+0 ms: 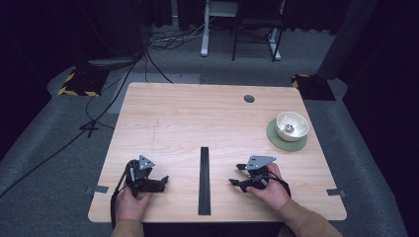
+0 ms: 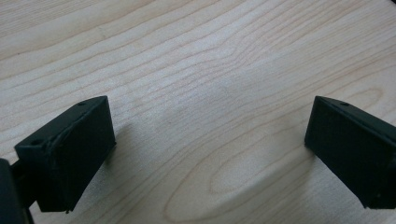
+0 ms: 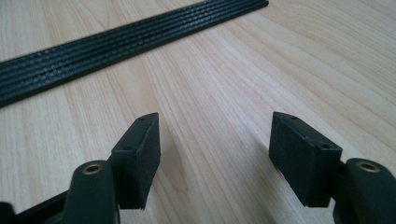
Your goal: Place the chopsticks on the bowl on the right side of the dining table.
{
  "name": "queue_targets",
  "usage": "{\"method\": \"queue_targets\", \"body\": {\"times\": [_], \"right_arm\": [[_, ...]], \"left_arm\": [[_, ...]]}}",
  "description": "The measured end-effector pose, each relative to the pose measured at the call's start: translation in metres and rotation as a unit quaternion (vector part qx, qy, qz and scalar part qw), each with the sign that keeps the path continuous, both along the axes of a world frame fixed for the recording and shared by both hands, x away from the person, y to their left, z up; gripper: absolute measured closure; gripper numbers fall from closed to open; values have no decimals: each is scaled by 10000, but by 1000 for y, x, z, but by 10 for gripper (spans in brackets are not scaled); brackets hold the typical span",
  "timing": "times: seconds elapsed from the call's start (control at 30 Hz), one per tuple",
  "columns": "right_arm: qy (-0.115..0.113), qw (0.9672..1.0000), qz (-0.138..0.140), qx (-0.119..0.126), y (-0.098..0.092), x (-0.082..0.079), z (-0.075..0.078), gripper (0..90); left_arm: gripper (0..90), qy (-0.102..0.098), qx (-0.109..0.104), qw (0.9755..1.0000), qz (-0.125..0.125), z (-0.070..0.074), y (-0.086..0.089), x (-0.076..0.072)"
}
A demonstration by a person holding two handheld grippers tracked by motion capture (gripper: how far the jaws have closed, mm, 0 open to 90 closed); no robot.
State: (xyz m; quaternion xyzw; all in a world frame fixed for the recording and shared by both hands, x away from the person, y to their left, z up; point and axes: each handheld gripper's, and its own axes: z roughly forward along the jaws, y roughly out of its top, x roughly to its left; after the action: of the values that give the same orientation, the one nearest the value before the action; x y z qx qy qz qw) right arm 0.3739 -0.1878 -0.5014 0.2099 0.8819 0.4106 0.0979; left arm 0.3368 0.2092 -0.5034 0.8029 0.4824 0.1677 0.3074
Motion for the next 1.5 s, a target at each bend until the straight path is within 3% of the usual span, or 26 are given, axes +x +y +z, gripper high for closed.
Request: {"method": "queue_targets", "body": {"times": [0.13, 0.2, 0.3, 0.57, 0.7, 0.8, 1.17, 1.5], "right_arm": [[72, 10000, 30, 15, 5, -3, 7, 336], [181, 9997, 173, -50, 12, -4, 14, 340], [155, 9995, 233, 124, 17, -4, 22, 340], [18, 9983, 536, 228, 39, -4, 32, 340], [2, 9988, 469, 118, 50, -5, 29, 368], [25, 9999, 86, 146, 57, -3, 26, 373], [-157, 9994, 317, -4, 73, -10, 14, 347], [-137, 9997, 184, -80, 78, -12, 6, 326]], "left_arm": [[19, -1, 0, 10000, 1, 0, 0, 0], [19, 0, 0, 10000, 1, 0, 0, 0], [19, -1, 0, 10000, 1, 0, 0, 0], [19, -1, 0, 10000, 0, 0, 0, 0], [19, 0, 1, 10000, 0, 0, 0, 0], [19, -1, 0, 10000, 1, 0, 0, 0], [19, -1, -1, 10000, 2, 0, 0, 0], [19, -1, -1, 10000, 2, 0, 0, 0]]}}
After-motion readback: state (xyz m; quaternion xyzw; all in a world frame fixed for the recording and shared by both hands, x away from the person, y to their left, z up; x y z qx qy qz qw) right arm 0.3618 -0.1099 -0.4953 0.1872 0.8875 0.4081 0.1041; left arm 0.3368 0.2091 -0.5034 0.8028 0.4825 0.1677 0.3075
